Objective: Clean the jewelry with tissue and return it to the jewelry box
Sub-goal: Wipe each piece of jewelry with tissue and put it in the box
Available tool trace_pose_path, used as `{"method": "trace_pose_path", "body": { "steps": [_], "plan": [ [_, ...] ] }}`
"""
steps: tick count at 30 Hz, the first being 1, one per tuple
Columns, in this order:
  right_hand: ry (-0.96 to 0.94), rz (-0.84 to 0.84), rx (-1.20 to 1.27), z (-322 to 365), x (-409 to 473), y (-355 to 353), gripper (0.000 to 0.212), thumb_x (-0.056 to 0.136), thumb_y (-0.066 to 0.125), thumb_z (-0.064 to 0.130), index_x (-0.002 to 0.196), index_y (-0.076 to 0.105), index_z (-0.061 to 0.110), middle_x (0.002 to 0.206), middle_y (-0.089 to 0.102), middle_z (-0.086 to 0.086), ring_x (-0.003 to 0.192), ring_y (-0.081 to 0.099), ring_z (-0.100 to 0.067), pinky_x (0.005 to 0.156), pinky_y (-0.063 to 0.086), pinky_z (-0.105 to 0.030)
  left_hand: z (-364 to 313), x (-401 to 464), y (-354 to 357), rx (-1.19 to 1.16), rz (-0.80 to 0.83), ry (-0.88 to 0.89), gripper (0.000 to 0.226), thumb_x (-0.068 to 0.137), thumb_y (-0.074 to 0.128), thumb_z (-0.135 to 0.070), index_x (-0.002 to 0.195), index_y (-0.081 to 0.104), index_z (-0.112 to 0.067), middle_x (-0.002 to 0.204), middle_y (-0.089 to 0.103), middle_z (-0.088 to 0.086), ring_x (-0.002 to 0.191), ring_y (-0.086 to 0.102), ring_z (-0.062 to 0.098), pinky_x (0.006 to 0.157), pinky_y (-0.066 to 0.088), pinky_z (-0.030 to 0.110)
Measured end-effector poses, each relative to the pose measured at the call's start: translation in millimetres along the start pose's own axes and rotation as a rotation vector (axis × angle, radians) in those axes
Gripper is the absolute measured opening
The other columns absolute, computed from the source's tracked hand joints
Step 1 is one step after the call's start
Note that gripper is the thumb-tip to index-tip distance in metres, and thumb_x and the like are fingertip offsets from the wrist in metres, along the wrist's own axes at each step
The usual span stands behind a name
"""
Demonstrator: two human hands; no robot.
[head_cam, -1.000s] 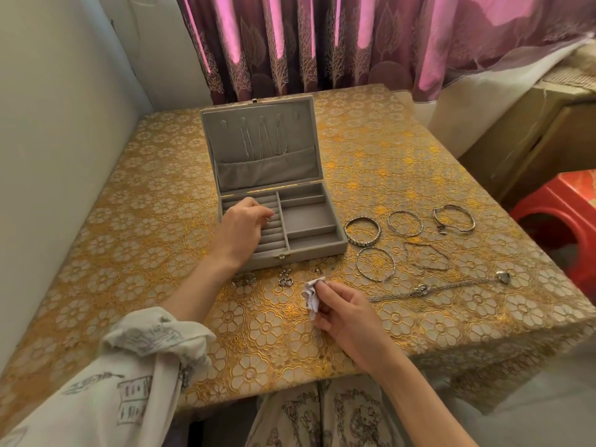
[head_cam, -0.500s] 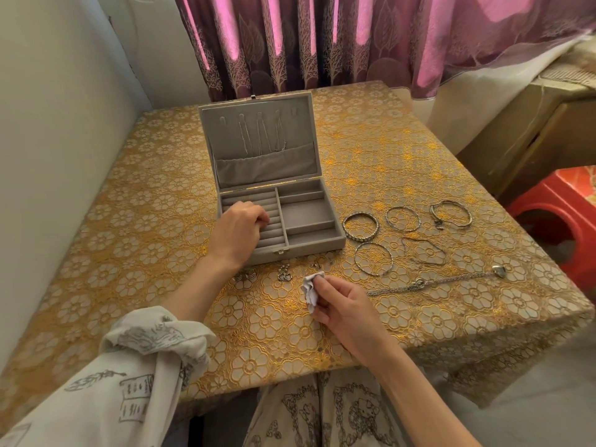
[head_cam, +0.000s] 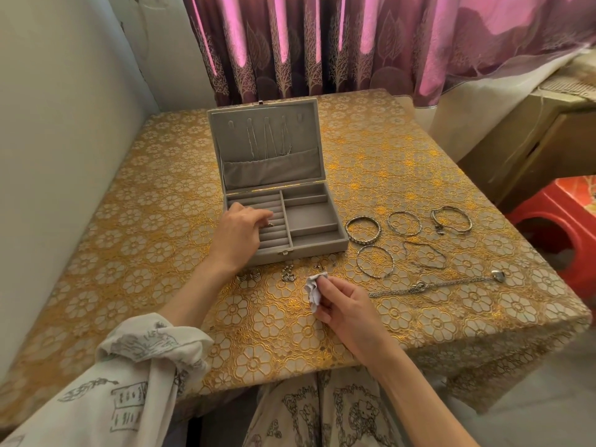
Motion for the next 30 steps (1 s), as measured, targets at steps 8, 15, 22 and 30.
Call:
{"method": "trace_pose_path", "body": {
  "steps": [8, 15, 22, 30],
  "plan": [
    [-0.025, 0.0, -0.045, -1, -2, -1, 0.022, 0.085, 0.053, 0.021, 0.074, 0.07, 0.012, 0.069, 0.055, -0.003, 0.059, 0.04, -0.012, 0.052, 0.032, -0.02, 3, -40, -32, -0.149, -0.174, -0.059, 0.028, 0.086, 0.056, 0.004, 0.111, 0.062, -0.006, 0.095, 0.06, 0.004, 0.089, 0.052, 0.014, 0.08, 0.045, 0.025],
    [-0.166, -0.132, -0.433, -3, -9, 4, 0.018, 0.09, 0.053, 0.015, 0.082, 0.067, 0.008, 0.064, 0.059, -0.002, 0.059, 0.051, -0.012, 0.055, 0.044, -0.027, 26, -100, -26, -0.193, -0.179, -0.249, 0.015, 0.086, 0.059, -0.001, 0.1, 0.061, -0.005, 0.093, 0.055, 0.002, 0.085, 0.052, 0.015, 0.077, 0.046, 0.024],
    [-0.16, -0.16, -0.548, -4, -10, 8, 0.016, 0.09, 0.054, 0.016, 0.08, 0.066, 0.015, 0.068, 0.06, -0.006, 0.065, 0.052, -0.019, 0.063, 0.044, -0.039, 28, -102, -12, -0.129, -0.056, -0.268, 0.017, 0.081, 0.069, -0.024, 0.095, 0.067, -0.016, 0.097, 0.053, -0.002, 0.098, 0.044, 0.012, 0.088, 0.038, 0.026],
    [-0.219, -0.151, -0.613, -1, -10, 9, 0.015, 0.091, 0.054, 0.014, 0.083, 0.068, 0.015, 0.06, 0.058, 0.008, 0.054, 0.05, -0.003, 0.05, 0.039, -0.015, 7, -118, -24, -0.435, -0.099, -0.331, 0.005, 0.084, 0.065, -0.013, 0.088, 0.065, -0.017, 0.078, 0.064, -0.006, 0.066, 0.057, 0.005, 0.061, 0.046, 0.015]
  ]
}}
Point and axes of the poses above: each hand's wrist, its own x-axis towards the middle knuckle, its own y-axis out of the palm, z = x × y, the point moved 6 cm from there along x, towards the middle knuckle
